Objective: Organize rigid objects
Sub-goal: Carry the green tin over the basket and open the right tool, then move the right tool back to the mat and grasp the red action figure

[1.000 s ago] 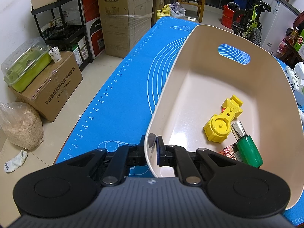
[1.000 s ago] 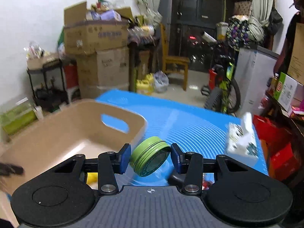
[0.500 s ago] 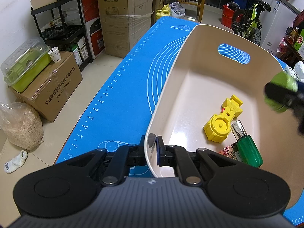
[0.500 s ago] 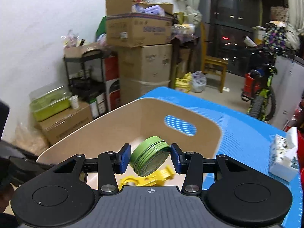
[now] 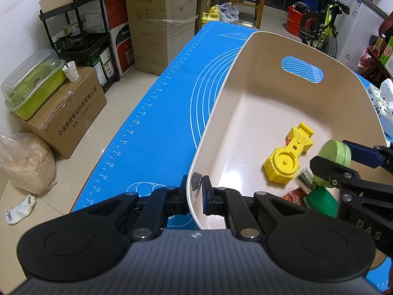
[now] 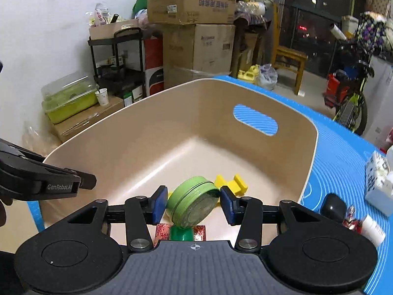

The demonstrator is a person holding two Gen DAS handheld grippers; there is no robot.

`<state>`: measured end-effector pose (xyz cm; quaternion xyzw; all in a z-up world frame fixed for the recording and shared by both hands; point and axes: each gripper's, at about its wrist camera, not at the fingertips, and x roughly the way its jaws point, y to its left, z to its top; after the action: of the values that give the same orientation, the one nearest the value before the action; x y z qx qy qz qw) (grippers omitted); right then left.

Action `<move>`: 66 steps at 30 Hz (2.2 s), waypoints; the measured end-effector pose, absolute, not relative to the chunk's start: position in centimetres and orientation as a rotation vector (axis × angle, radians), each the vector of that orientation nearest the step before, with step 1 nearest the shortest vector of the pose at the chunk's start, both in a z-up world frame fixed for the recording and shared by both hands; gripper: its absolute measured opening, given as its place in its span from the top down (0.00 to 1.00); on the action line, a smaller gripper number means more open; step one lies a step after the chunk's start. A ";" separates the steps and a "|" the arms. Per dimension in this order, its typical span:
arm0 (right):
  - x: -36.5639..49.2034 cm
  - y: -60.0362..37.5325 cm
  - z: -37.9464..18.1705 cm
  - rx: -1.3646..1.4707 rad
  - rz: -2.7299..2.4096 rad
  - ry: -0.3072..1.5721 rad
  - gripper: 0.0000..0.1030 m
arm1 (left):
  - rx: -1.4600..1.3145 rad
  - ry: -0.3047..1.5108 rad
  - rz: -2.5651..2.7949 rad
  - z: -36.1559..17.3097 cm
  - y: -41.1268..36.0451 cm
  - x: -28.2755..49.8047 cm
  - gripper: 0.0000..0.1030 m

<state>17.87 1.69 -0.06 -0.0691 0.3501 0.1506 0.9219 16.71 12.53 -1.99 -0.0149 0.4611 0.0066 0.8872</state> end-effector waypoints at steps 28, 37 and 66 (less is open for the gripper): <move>16.9 -14.8 1.3 0.036 -0.038 0.636 0.25 | -0.032 0.960 0.013 -1.9 12.4 16.7 0.89; 18.9 -18.7 -4.3 0.085 -0.163 0.745 0.25 | -0.027 0.961 0.012 -1.9 12.4 16.6 0.89; 19.4 -18.9 -7.6 0.068 -0.199 0.821 0.54 | -0.028 0.962 0.011 -1.9 12.5 16.7 0.89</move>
<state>19.36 -18.94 -7.58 0.0329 0.3981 -0.0965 0.9116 16.66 12.48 -1.86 -0.0136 0.4624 0.0053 0.8865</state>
